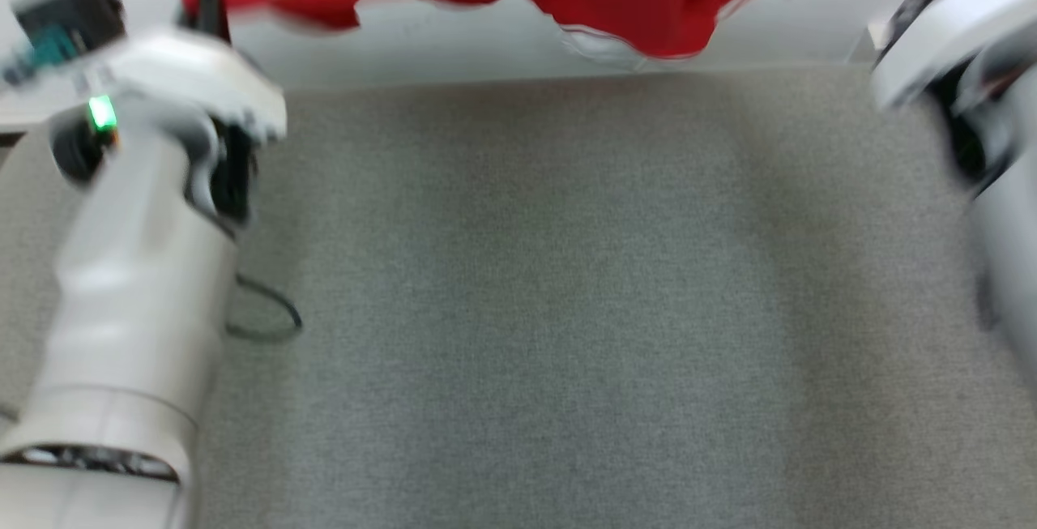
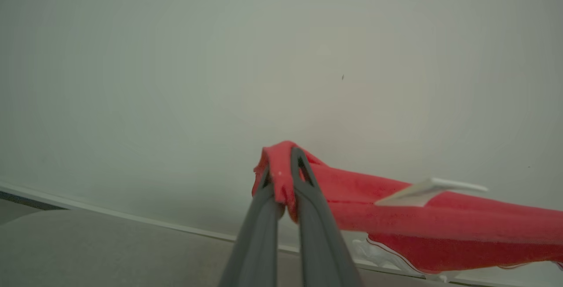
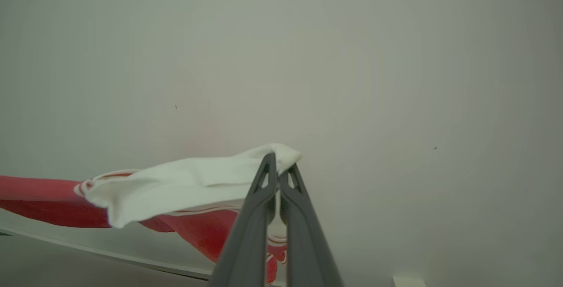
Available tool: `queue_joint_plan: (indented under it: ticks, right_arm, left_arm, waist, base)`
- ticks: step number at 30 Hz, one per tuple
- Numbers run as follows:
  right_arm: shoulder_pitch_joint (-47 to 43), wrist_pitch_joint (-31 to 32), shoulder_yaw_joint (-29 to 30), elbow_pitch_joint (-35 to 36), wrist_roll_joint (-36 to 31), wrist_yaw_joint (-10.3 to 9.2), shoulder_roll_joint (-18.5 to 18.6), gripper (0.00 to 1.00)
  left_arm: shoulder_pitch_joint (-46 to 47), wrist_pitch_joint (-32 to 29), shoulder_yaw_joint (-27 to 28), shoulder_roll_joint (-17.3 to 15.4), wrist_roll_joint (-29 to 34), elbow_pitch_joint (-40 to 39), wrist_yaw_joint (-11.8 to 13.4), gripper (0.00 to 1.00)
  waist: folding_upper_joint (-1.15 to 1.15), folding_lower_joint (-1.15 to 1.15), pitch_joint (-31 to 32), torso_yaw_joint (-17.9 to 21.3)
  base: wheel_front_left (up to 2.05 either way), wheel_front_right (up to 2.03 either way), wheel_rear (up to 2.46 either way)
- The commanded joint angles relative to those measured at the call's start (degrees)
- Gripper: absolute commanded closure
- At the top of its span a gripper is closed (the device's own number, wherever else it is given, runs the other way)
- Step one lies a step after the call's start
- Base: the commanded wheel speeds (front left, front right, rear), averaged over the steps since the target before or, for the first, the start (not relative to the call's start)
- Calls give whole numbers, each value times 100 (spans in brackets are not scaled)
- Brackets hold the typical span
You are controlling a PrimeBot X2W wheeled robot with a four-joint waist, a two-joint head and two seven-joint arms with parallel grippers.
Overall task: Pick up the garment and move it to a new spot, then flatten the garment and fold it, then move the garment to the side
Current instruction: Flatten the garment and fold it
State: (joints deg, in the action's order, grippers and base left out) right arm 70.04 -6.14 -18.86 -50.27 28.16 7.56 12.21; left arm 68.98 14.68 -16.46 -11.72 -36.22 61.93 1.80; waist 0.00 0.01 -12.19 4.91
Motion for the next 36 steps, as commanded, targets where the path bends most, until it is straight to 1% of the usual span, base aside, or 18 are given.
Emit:
queue_joint_plan:
  ticks: [1,4,7,11,12,14,16,18,20,23,26,27,30,32,34,36]
  right_arm:
    - [-206,-75,-65,-149,106,-17,-51,100]
    - [-758,-187,-273,-574,419,-17,-244,100]
    - [-1339,-346,-449,-806,806,-17,-375,100]
    - [-2040,-626,-597,-729,1357,-17,-353,100]
    - [-2211,-702,-600,-672,1472,-17,-290,100]
    - [-2521,-800,-694,-443,1695,-17,-245,100]
    - [-2839,-872,-705,-163,1867,-17,-114,100]
    - [-3204,-903,-729,200,1974,-17,8,100]
    - [-3588,-909,-595,684,1932,-17,187,100]
    - [-4345,-905,-344,1390,1799,-20,392,100]
    - [-5137,-907,-79,2016,1590,-21,528,100]
    - [-5390,-907,14,2242,1544,-21,540,100]
    - [-6193,-714,394,2931,1349,-21,581,100]
    - [-6731,-393,768,3471,1123,-21,553,100]
    - [-7271,43,1212,4133,868,-21,429,100]
    - [-7811,536,1657,4848,605,-21,229,100]
  left_arm:
    - [-144,18,40,33,-44,143,10,100]
    - [-527,35,74,195,-152,615,-34,100]
    - [-872,46,31,314,-146,880,-96,100]
    - [-1245,46,55,376,-199,999,-198,100]
    - [-1343,48,70,366,-173,951,-212,100]
    - [-1545,50,215,246,-155,633,-181,100]
    - [-1965,46,440,140,-96,149,-112,100]
    - [-2472,47,729,83,13,-500,-50,100]
    - [-3060,48,1022,46,169,-1180,6,100]
    - [-4023,48,1282,166,399,-2137,60,100]
    - [-4913,48,1317,259,619,-3077,194,100]
    - [-5184,48,1307,263,671,-3390,278,100]
    - [-5998,-226,1230,244,810,-4489,562,100]
    - [-6559,-571,1205,171,884,-5349,818,100]
    - [-7080,-954,1206,71,980,-6264,1095,100]
    - [-7542,-1332,1200,-21,1063,-7088,1344,100]
  waist:
    - [0,-1,-127,18]
    - [0,-1,-304,-3]
    - [0,-1,-429,-54]
    - [0,-1,-506,-82]
    - [0,-1,-499,-93]
    - [0,-1,-508,-89]
    - [0,-1,-458,-68]
    - [0,-1,-405,-68]
    - [0,-1,-326,-69]
    - [0,-1,-212,-121]
    - [0,-1,-87,-185]
    - [0,-1,-54,-202]
    - [0,-1,13,-241]
    - [0,-1,49,-252]
    - [0,-1,58,-258]
    - [0,-1,90,-264]
  base:
    - [0,0,0]
    - [0,0,0]
    - [0,0,0]
    - [0,0,0]
    - [0,0,0]
    - [0,0,0]
    - [0,0,0]
    - [0,0,0]
    - [0,0,0]
    - [0,0,0]
    - [0,0,0]
    - [0,0,0]
    - [0,0,0]
    - [0,0,0]
    - [0,0,0]
    - [0,0,0]
